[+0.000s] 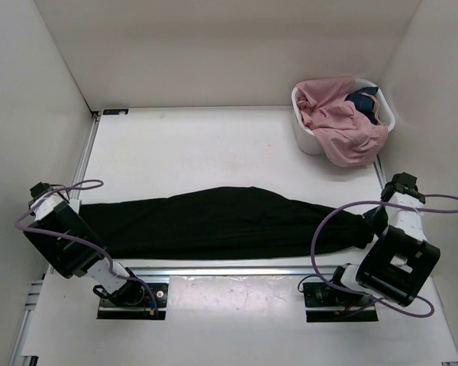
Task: Fold and stack the trousers
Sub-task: Fold the trousers
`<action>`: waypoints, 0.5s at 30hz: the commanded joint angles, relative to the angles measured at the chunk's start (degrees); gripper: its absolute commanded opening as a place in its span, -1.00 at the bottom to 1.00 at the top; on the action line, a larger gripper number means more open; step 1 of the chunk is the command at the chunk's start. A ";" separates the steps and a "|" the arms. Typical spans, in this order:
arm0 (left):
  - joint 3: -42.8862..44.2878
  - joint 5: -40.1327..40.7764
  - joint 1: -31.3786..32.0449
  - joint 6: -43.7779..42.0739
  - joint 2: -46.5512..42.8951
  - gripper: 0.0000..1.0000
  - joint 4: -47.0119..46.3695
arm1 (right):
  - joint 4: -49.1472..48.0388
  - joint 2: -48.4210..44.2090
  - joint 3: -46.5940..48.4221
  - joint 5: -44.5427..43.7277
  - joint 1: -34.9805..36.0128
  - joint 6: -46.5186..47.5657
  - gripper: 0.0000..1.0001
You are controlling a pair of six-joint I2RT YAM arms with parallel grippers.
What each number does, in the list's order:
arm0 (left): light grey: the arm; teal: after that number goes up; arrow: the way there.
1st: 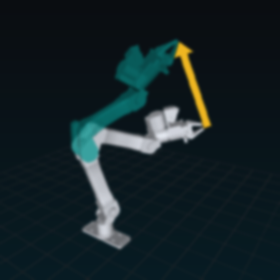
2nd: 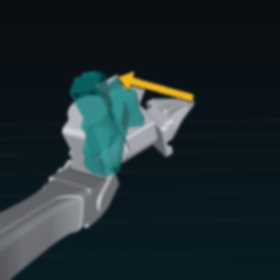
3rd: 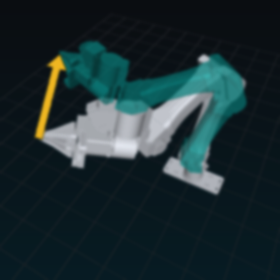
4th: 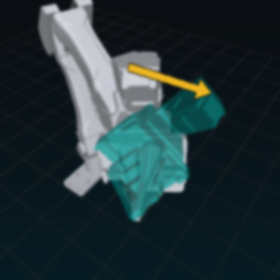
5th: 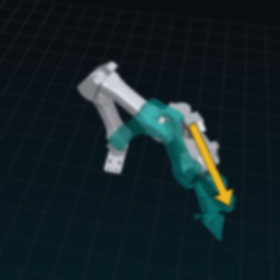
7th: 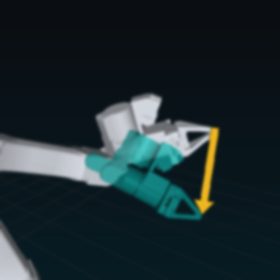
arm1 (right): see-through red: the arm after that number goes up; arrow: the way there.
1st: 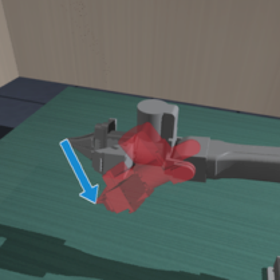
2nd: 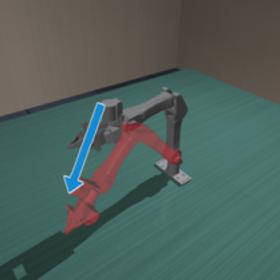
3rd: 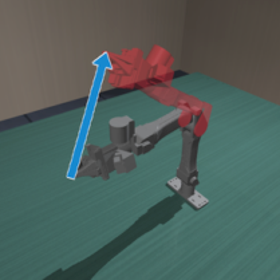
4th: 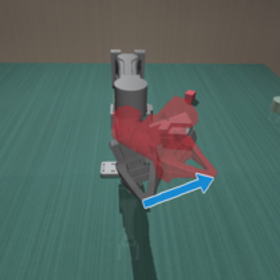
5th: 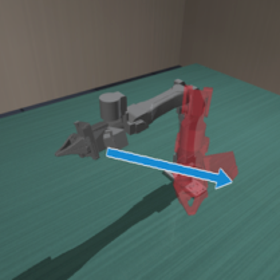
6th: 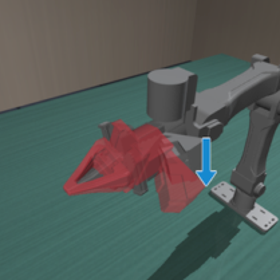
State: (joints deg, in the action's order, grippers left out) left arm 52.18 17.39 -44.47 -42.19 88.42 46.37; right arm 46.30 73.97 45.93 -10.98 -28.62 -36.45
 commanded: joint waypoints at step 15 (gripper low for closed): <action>-2.70 0.10 -1.76 -1.22 0.79 -0.72 -3.48 | 6.25 -11.47 -1.28 -0.44 -0.56 0.33 -0.07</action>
State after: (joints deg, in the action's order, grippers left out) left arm 50.06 17.41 -45.95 -42.87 90.48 43.77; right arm 48.49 65.28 44.40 -10.39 -28.88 -34.81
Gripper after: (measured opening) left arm 0.145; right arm 0.416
